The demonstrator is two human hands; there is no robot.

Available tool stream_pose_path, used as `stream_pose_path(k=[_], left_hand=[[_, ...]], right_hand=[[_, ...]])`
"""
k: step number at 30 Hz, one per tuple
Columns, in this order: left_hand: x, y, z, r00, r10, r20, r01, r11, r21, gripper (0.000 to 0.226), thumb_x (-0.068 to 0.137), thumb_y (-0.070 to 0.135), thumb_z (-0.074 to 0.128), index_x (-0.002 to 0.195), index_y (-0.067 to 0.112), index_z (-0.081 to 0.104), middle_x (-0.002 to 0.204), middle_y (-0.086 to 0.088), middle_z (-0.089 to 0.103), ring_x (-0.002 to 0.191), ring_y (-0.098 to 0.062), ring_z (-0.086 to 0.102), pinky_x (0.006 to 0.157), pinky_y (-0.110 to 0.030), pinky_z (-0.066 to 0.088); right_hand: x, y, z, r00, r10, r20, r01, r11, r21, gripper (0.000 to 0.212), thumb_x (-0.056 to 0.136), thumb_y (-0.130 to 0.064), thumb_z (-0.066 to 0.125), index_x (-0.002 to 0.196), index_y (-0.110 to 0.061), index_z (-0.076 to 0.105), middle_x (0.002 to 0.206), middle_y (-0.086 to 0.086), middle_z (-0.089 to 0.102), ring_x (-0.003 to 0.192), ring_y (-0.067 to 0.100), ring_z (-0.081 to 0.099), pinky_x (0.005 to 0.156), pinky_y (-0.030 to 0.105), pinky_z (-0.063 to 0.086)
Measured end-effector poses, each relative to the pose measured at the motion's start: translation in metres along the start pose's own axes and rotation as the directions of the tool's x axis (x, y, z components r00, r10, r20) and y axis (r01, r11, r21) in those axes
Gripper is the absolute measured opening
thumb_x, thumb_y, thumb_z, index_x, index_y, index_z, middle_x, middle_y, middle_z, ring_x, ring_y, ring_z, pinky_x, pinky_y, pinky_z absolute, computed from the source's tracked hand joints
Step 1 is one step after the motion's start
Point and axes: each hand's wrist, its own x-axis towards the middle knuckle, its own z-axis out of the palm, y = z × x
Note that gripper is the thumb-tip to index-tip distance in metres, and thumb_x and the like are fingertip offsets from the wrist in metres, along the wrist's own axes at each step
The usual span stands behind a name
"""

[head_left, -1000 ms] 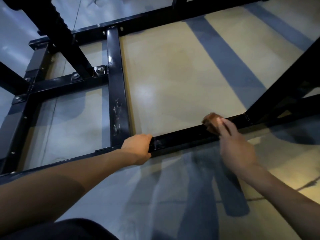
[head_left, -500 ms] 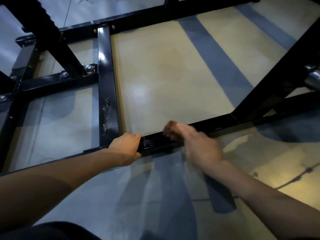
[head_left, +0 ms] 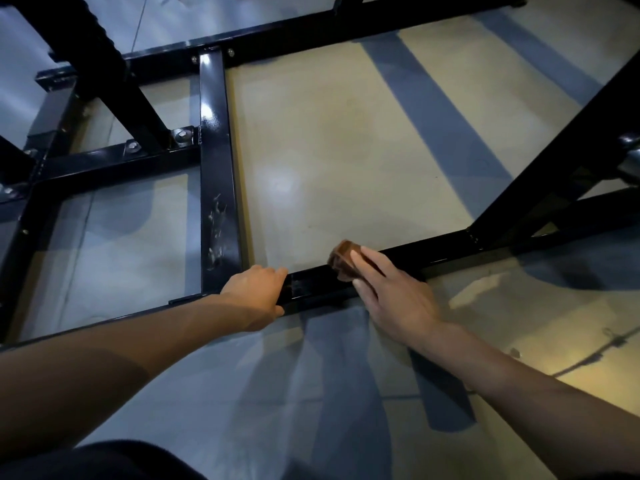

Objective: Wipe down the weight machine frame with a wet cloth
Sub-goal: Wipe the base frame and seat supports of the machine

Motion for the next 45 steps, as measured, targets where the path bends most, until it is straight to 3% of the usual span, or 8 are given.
stream_pose_path(k=[11,19,26,30,34,37,41,45], left_hand=[[-0.001,0.004,0.0,1.0,0.003,0.006,-0.003,1.0,0.027,0.041,0.096,0.04,0.068,0.125,0.019,0.047,0.116,-0.002,0.06,0.107,-0.024,0.054,0.085,-0.043,0.054],[-0.001,-0.003,-0.001,1.0,-0.026,-0.015,0.025,0.999,-0.041,0.041,0.088,0.044,0.072,0.118,0.024,0.053,0.107,0.001,0.062,0.096,-0.022,0.059,0.08,-0.042,0.057],[0.0,-0.01,0.001,1.0,-0.015,-0.012,0.014,0.997,-0.08,0.05,0.087,0.048,0.073,0.125,0.024,0.051,0.114,-0.001,0.062,0.109,-0.023,0.054,0.084,-0.046,0.057],[-0.001,-0.022,0.003,0.998,-0.02,-0.052,0.004,0.958,-0.287,0.108,0.077,0.06,0.081,0.159,0.027,0.018,0.147,-0.003,0.049,0.132,-0.025,0.048,0.102,-0.048,0.052],[-0.002,-0.034,0.01,0.999,-0.023,-0.022,0.011,0.908,-0.419,0.123,0.071,0.059,0.086,0.162,0.031,0.008,0.149,-0.006,0.047,0.135,-0.025,0.046,0.11,-0.047,0.047],[-0.012,-0.038,0.013,0.999,0.02,-0.037,-0.036,0.869,-0.494,0.107,0.078,0.055,0.073,0.162,0.031,0.011,0.14,-0.004,0.052,0.132,-0.023,0.048,0.109,-0.041,0.047],[-0.023,-0.051,0.003,0.984,-0.11,-0.141,0.006,0.81,-0.586,0.073,0.086,0.044,0.048,0.154,0.019,0.037,0.132,-0.001,0.059,0.122,-0.019,0.055,0.106,-0.037,0.046],[-0.03,-0.066,-0.015,0.928,-0.301,-0.221,0.1,0.771,-0.629,0.033,0.1,0.02,0.048,0.129,0.014,0.061,0.119,-0.003,0.065,0.104,-0.018,0.059,0.093,-0.029,0.045]], right_hand=[[-0.002,0.089,-0.035,0.846,0.435,-0.308,-0.444,0.895,0.045,0.049,0.101,-0.009,0.048,0.15,-0.016,0.052,0.156,0.002,0.048,0.116,0.038,0.066,0.094,0.048,0.055],[0.006,-0.037,0.012,0.988,0.024,0.151,-0.02,0.999,-0.031,0.063,0.107,-0.023,0.04,0.162,-0.044,0.016,0.167,-0.032,0.005,0.116,0.024,0.062,0.093,0.038,0.055],[-0.009,0.077,-0.025,0.88,0.321,-0.35,-0.259,0.942,0.212,0.047,0.1,-0.01,0.052,0.147,-0.016,0.057,0.15,0.003,0.055,0.133,0.026,0.058,0.11,0.039,0.047],[-0.016,0.064,-0.011,0.856,0.352,-0.379,-0.314,0.936,0.16,0.047,0.101,-0.01,0.055,0.149,-0.011,0.054,0.155,0.003,0.051,0.13,0.028,0.06,0.106,0.037,0.047],[-0.006,-0.014,0.016,0.973,0.165,-0.161,-0.166,0.986,0.005,0.058,0.103,-0.026,0.047,0.16,-0.032,0.034,0.166,-0.019,0.029,0.111,0.026,0.07,0.085,0.04,0.06],[0.006,-0.08,0.027,0.99,0.038,0.135,-0.036,0.999,-0.018,0.064,0.105,-0.031,0.046,0.162,-0.041,0.019,0.168,-0.028,0.009,0.107,0.024,0.064,0.081,0.036,0.056],[0.012,-0.087,0.033,0.99,-0.127,0.058,0.131,0.988,-0.079,0.067,0.098,-0.031,0.058,0.159,-0.043,0.032,0.165,-0.026,0.027,0.095,0.024,0.068,0.069,0.035,0.058],[0.018,-0.023,-0.013,0.983,0.182,-0.025,-0.183,0.983,-0.012,0.054,0.098,-0.032,0.055,0.15,-0.047,0.047,0.153,-0.021,0.05,0.108,0.026,0.071,0.081,0.038,0.058]])
